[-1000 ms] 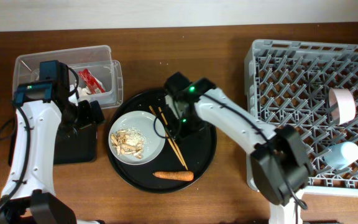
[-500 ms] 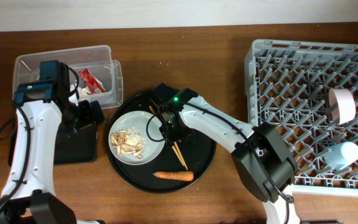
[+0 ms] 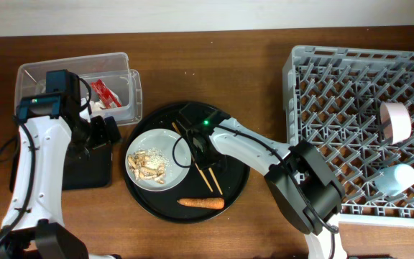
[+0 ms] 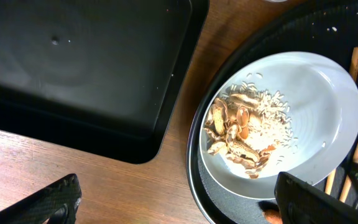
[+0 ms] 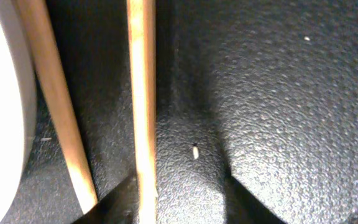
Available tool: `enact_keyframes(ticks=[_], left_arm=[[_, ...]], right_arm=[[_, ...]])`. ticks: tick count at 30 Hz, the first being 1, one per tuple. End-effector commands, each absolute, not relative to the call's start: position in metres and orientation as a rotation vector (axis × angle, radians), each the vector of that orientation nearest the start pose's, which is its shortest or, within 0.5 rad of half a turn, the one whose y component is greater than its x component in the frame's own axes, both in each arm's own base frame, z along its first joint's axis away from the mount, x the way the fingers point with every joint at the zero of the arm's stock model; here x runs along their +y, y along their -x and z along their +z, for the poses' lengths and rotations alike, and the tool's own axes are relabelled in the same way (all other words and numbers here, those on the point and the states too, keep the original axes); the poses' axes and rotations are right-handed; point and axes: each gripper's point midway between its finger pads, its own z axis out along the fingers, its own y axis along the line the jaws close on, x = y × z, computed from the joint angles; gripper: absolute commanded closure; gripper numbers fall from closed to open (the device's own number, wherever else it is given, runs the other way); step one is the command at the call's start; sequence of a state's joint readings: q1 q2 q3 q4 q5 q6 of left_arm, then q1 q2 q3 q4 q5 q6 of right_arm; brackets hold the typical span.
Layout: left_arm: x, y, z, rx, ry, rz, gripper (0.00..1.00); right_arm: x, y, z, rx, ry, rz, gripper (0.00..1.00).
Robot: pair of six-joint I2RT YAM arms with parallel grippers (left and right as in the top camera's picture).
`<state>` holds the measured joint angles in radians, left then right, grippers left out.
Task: Sort waste into correct bins and load items into the dishwasher rack
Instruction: 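Reach the right gripper to the tray and grasp one chopstick, then place the chopstick into the dish rack with the right gripper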
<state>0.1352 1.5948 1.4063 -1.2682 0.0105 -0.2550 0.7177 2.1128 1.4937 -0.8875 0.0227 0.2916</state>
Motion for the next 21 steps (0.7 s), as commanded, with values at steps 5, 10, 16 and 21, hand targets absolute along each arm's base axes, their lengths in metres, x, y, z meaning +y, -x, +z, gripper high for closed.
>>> enact_keyframes(ticks=[5, 10, 16, 21], left_arm=[[0.042, -0.306, 0.155, 2.936, 0.603, -0.019, 0.01], [0.042, -0.306, 0.155, 2.936, 0.603, -0.019, 0.01], [0.042, -0.306, 0.155, 2.936, 0.603, -0.019, 0.01], [0.042, -0.306, 0.155, 2.936, 0.603, -0.019, 0.01]], right_arm=[[0.265, -0.288, -0.018, 3.093, 0.662, 0.076, 0.84], [0.265, -0.288, -0.018, 3.097, 0.660, 0.086, 0.96], [0.245, -0.313, 0.028, 3.048, 0.528, 0.138, 0.96], [0.175, -0.343, 0.151, 2.846, 0.334, 0.213, 0.96]])
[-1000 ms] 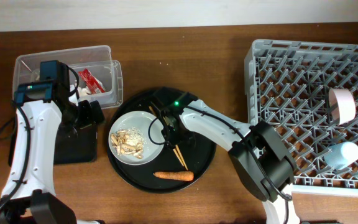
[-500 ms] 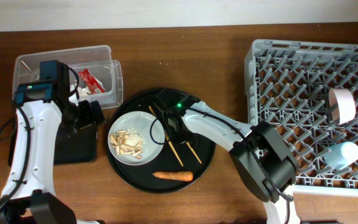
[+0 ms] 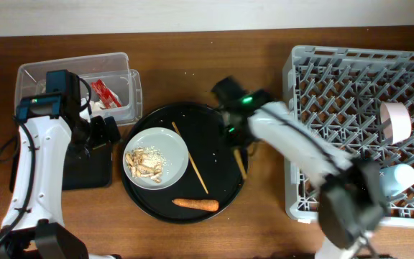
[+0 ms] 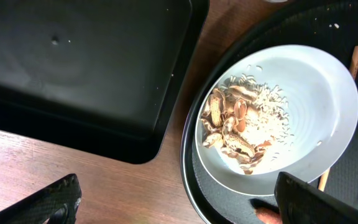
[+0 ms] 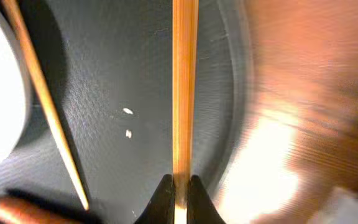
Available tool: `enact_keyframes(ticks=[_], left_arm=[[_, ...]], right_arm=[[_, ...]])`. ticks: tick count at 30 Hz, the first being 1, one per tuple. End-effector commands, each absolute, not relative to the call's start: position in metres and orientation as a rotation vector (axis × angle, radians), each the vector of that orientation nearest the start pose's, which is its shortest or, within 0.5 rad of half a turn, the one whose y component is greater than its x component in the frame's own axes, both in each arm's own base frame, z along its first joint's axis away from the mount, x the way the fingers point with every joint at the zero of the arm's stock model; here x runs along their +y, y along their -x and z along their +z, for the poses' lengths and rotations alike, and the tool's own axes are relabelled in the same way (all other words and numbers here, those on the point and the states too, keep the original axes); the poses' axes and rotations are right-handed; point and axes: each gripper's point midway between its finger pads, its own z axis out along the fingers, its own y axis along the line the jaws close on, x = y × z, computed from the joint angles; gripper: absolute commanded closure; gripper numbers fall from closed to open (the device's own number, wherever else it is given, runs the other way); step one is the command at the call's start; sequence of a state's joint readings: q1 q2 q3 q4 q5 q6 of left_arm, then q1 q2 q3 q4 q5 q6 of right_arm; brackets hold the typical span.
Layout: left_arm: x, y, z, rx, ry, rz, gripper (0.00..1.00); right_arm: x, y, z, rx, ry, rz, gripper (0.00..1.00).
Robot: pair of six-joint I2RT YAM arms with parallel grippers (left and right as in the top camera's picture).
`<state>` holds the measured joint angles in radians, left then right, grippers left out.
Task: Sort waste into correct bins and load items into the dishwasher rack
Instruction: 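Place the chopstick into the dish rack with the right gripper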
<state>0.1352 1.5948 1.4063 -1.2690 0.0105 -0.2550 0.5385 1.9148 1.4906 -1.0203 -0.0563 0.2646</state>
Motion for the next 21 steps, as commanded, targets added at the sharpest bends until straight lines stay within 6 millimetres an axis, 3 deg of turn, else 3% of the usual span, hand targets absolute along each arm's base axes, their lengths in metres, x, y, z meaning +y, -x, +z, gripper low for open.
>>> enact_keyframes(ticks=[1, 3, 5, 9, 15, 17, 19, 21], left_arm=[[0.042, -0.306, 0.155, 2.936, 0.603, -0.019, 0.01], [0.042, -0.306, 0.155, 2.936, 0.603, -0.019, 0.01], [0.042, -0.306, 0.155, 2.937, 0.603, -0.019, 0.01], [0.042, -0.306, 0.155, 2.936, 0.603, -0.019, 0.01], [0.042, -0.306, 0.155, 2.938, 0.604, -0.019, 0.01], [0.042, -0.306, 0.155, 2.938, 0.604, -0.019, 0.01], [0.042, -0.305, 0.155, 2.938, 0.604, -0.019, 0.01], [0.042, -0.305, 0.155, 2.941, 0.604, -0.019, 0.01]], right_arm=[[0.146, -0.342, 0.171, 2.827, 0.253, 0.191, 0.96], [0.088, -0.338, 0.186, 2.843, 0.060, 0.114, 0.96], [0.046, -0.333, 0.176, 2.913, -0.043, 0.069, 0.96], [0.003, -0.320, 0.143, 2.990, -0.238, 0.039, 0.96], [0.006, -0.303, 0.088, 3.052, -0.199, 0.076, 0.96], [0.006, -0.302, 0.081, 3.050, -0.199, 0.076, 0.94], [0.006, -0.306, 0.082, 3.034, -0.198, 0.078, 0.83], [0.006, -0.306, 0.082, 3.034, -0.198, 0.078, 0.80]])
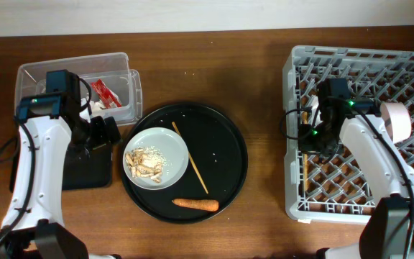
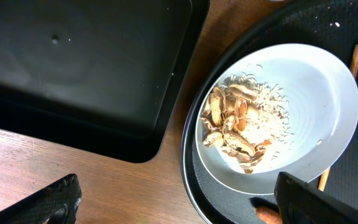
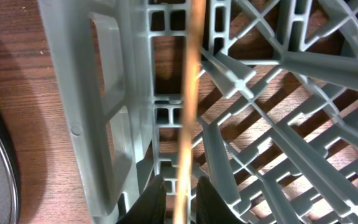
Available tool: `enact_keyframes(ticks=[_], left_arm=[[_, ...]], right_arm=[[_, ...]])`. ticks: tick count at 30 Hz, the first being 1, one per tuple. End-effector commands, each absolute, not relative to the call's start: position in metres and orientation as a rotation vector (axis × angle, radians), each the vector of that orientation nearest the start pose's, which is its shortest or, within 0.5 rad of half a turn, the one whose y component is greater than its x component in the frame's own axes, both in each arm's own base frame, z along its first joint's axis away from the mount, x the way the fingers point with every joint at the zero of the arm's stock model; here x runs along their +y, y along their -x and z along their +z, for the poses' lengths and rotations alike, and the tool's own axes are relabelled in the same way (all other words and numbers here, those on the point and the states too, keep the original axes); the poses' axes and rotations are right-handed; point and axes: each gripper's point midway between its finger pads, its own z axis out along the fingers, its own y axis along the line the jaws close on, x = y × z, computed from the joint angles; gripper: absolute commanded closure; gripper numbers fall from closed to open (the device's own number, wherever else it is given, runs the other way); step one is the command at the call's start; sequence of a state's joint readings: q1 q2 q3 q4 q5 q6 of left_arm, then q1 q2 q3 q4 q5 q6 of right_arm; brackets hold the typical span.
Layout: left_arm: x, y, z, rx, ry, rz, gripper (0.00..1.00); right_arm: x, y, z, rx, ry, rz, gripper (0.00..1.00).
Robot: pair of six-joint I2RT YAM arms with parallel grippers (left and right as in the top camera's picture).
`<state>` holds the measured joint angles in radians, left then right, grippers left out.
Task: Sort waste into correct bins and load items into the dishwasher rack
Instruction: 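Place the chopstick into the dish rack with the right gripper, then reach the right gripper back and grasp the second chopstick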
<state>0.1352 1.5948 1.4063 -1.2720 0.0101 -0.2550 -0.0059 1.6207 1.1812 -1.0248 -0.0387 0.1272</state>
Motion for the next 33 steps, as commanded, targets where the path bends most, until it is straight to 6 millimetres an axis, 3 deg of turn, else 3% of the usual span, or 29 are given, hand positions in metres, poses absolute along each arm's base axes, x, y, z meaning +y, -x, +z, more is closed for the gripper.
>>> enact_keyframes(ticks=[1, 3, 4, 7, 8, 9, 10, 11, 14, 19, 20, 22, 24, 29, 33], left_arm=[[0.042, -0.305, 0.155, 2.941, 0.604, -0.019, 0.01], [0.042, -0.305, 0.155, 2.940, 0.604, -0.019, 0.01], [0.042, -0.305, 0.155, 2.940, 0.604, -0.019, 0.01], [0.042, -0.305, 0.155, 2.940, 0.603, -0.019, 0.01], [0.042, -0.305, 0.155, 2.940, 0.604, -0.019, 0.01], [0.042, -0.305, 0.155, 2.940, 0.604, -0.019, 0.01], [0.042, -0.305, 0.155, 2.940, 0.603, -0.019, 0.01], [0.042, -0.305, 0.155, 2.940, 0.604, -0.019, 0.01], [0.042, -0.305, 0.155, 2.940, 0.604, -0.019, 0.01], [0.042, -0.305, 0.155, 2.940, 0.603, -0.019, 0.01], [0.042, -0.305, 0.155, 2.940, 0.603, -0.019, 0.01], [0.042, -0.305, 0.155, 2.940, 0.604, -0.019, 0.01], [0.042, -0.305, 0.155, 2.940, 0.604, -0.019, 0.01], [0.042, -0.305, 0.155, 2.940, 0.603, -0.019, 0.01], [0.042, -0.305, 0.155, 2.940, 0.603, -0.019, 0.01]], right_arm=[[0.006, -0.306, 0.086, 3.037, -0.198, 0.078, 0.74], [0.009, -0.310, 0.102, 3.021, -0.194, 0.107, 0.69], [0.015, -0.317, 0.120, 2.987, -0.180, 0.144, 0.68], [0.047, -0.337, 0.181, 2.830, -0.044, 0.221, 0.63], [0.061, -0.338, 0.191, 2.803, 0.016, 0.233, 0.59], [0.076, -0.336, 0.192, 2.801, 0.071, 0.257, 0.52], [0.101, -0.331, 0.191, 2.803, 0.157, 0.332, 0.27], [0.131, -0.326, 0.186, 2.810, 0.258, 0.419, 0.02], [0.176, -0.316, 0.162, 2.855, 0.424, 0.443, 0.02], [0.244, -0.291, 0.085, 2.994, 0.714, 0.407, 0.01], [0.253, -0.286, 0.069, 3.014, 0.763, 0.383, 0.07], [0.269, -0.278, 0.040, 3.032, 0.849, 0.337, 0.14], [0.271, -0.278, 0.022, 3.023, 0.857, 0.179, 0.14], [0.292, -0.280, 0.008, 2.955, 0.890, 0.139, 0.14], [0.295, -0.281, 0.005, 2.946, 0.892, 0.145, 0.18]])
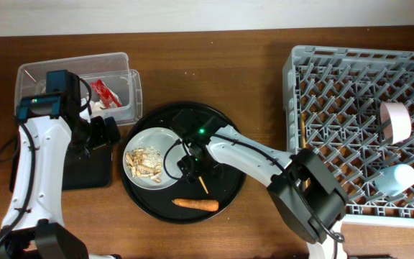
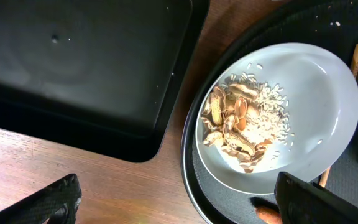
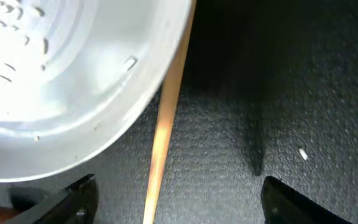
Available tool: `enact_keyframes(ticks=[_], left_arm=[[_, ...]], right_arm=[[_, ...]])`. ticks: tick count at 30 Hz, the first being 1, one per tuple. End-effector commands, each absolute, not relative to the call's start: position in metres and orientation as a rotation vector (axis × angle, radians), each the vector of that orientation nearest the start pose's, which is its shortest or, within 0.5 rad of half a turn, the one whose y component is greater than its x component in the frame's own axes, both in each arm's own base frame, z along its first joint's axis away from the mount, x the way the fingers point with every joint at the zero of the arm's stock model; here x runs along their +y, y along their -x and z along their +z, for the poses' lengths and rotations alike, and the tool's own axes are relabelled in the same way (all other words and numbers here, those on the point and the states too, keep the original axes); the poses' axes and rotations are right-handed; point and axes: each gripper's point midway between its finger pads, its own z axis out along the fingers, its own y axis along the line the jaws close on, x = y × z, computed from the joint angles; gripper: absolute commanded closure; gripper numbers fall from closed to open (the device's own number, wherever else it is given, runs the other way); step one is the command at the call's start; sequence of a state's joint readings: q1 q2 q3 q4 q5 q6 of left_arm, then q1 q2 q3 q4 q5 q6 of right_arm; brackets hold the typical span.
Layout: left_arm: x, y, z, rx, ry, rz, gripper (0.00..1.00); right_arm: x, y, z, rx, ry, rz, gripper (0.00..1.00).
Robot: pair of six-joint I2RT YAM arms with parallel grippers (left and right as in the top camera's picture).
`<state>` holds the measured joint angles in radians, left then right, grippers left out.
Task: Sort waste into correct bins and load items into the dishwasher rack
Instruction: 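Reach the right gripper back and grasp the second chopstick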
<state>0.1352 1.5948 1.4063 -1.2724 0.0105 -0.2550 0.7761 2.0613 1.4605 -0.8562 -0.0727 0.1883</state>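
One wooden chopstick (image 3: pixel 164 127) lies on the black round tray (image 1: pixel 225 147), against the rim of the white plate (image 3: pixel 67 81) of peanut shells and rice (image 1: pixel 148 163). My right gripper (image 3: pixel 176 200) hangs open low over it, a finger on each side. Another chopstick (image 1: pixel 302 140) rests in the grey dishwasher rack (image 1: pixel 336 86) by its left wall. A carrot (image 1: pixel 200 203) lies at the tray's front. My left gripper (image 2: pixel 179 202) is open over the table between the black bin (image 2: pixel 86 68) and the plate (image 2: pixel 316 106), holding nothing.
A clear plastic bin (image 1: pixel 63 68) with a red wrapper (image 1: pixel 105 92) stands at the back left. In the rack a pink cup (image 1: pixel 395 121) and a pale blue cup (image 1: pixel 394 178) sit at the right side. Loose rice grains dot the tray.
My right gripper was shut on a chopstick at the rack's left edge. Now that chopstick lies in the rack and the gripper is open over the tray, astride the other chopstick. Left arm unchanged.
My right gripper was down on the tray at two chopsticks beside the plate. Then it held one chopstick over the tray's right rim, then at the rack's left wall. That chopstick now rests in the rack and the gripper is back at the remaining one.
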Motion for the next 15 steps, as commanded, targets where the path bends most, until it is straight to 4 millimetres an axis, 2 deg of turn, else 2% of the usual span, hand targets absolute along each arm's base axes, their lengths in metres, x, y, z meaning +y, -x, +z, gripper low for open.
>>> enact_keyframes(ticks=[1, 3, 4, 6, 8, 10, 13, 15], left_arm=[[0.042, -0.305, 0.155, 2.940, 0.603, -0.019, 0.01], [0.042, -0.305, 0.155, 2.940, 0.603, -0.019, 0.01], [0.042, -0.305, 0.155, 2.940, 0.603, -0.019, 0.01], [0.042, -0.305, 0.155, 2.940, 0.603, -0.019, 0.01], [0.042, -0.305, 0.155, 2.940, 0.603, -0.019, 0.01], [0.042, -0.305, 0.155, 2.940, 0.603, -0.019, 0.01], [0.042, -0.305, 0.155, 2.940, 0.603, -0.019, 0.01], [0.042, -0.305, 0.155, 2.941, 0.604, -0.019, 0.01]], right_arm=[[0.295, -0.281, 0.003, 2.951, 0.892, 0.142, 0.21], [0.293, -0.281, -0.001, 2.969, 0.857, 0.126, 0.24], [0.293, -0.281, -0.002, 2.973, 0.858, 0.124, 0.29], [0.292, -0.280, -0.006, 2.992, 0.832, 0.116, 0.48], [0.290, -0.278, -0.011, 3.005, 0.835, 0.104, 0.60], [0.288, -0.276, -0.015, 3.024, 0.820, 0.092, 0.67], [0.278, -0.282, -0.015, 3.042, 0.669, 0.001, 0.78], [0.277, -0.281, -0.015, 3.047, 0.665, -0.007, 0.83]])
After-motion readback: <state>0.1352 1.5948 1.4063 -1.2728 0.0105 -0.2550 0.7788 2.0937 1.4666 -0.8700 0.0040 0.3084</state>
